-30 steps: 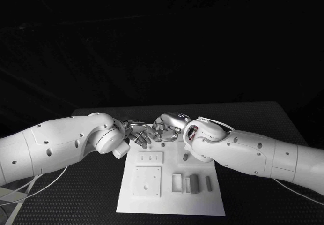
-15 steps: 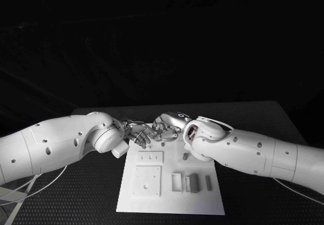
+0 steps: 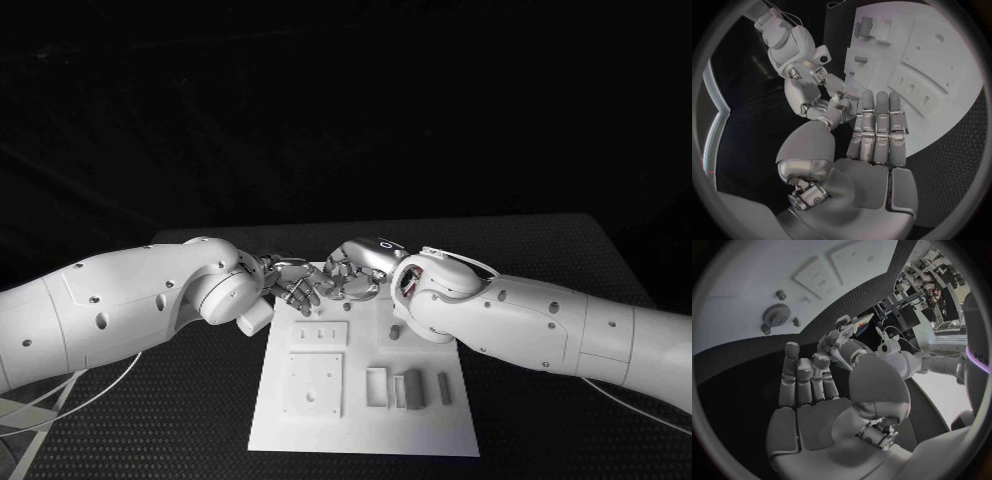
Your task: Assemble the parts on the task board
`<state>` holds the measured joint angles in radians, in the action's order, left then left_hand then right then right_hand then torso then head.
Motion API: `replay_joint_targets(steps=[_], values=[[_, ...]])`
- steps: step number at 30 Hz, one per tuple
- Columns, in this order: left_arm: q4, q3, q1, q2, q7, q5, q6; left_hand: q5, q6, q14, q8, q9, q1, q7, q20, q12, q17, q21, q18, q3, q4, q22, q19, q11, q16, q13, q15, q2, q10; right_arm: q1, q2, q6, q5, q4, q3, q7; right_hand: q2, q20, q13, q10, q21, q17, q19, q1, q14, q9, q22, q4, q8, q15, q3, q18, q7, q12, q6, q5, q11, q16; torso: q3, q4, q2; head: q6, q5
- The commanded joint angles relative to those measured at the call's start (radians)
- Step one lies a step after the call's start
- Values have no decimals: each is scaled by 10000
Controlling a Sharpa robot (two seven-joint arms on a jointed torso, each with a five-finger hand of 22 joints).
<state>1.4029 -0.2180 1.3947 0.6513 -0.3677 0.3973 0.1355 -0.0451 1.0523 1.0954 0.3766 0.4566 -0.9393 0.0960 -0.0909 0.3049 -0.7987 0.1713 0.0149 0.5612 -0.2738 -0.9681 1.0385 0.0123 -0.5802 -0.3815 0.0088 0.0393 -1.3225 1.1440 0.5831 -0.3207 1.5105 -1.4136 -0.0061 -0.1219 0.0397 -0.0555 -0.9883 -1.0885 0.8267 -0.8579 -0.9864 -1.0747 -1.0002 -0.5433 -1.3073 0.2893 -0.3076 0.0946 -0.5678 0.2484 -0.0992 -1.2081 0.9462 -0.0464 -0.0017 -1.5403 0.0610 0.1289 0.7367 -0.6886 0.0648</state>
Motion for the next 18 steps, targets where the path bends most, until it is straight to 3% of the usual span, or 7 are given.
replay_joint_targets(steps=[1, 18], values=[[23, -16, 4, -2, 133, 48, -239, -52, 106, 55, 37, 110, -55, -53, -3, 56, -12, 43, -112, 68, 17, -17, 78, 0, -50, -29, -25, 47, -69, 13, -6, -53, -35, -4, 18, 212, -44, -12, 16, 31, 8, 14, 29, -138, 14, 13, -165, 7, 48, 41, -67, 134, -160, 37, 88, -32, 55, 1, -2, 3, -5, -8, -7], [-69, -35, 2, 36, 219, 46, -266, -39, 91, 1, 64, 238, 126, -52, -22, 158, -85, 61, -119, 61, -13, -168, 63, -11, -176, -297, -35, 287, 6, -3, 47, 53, -103, 34, 17, 323, 2, -37, 25, 80, -25, 33, 102, -249, 65, 19, -170, 22, 112, 8, -50, 134, -194, 66, 18, -31, 88, 26, 3, -1, -1, -7, 18]])
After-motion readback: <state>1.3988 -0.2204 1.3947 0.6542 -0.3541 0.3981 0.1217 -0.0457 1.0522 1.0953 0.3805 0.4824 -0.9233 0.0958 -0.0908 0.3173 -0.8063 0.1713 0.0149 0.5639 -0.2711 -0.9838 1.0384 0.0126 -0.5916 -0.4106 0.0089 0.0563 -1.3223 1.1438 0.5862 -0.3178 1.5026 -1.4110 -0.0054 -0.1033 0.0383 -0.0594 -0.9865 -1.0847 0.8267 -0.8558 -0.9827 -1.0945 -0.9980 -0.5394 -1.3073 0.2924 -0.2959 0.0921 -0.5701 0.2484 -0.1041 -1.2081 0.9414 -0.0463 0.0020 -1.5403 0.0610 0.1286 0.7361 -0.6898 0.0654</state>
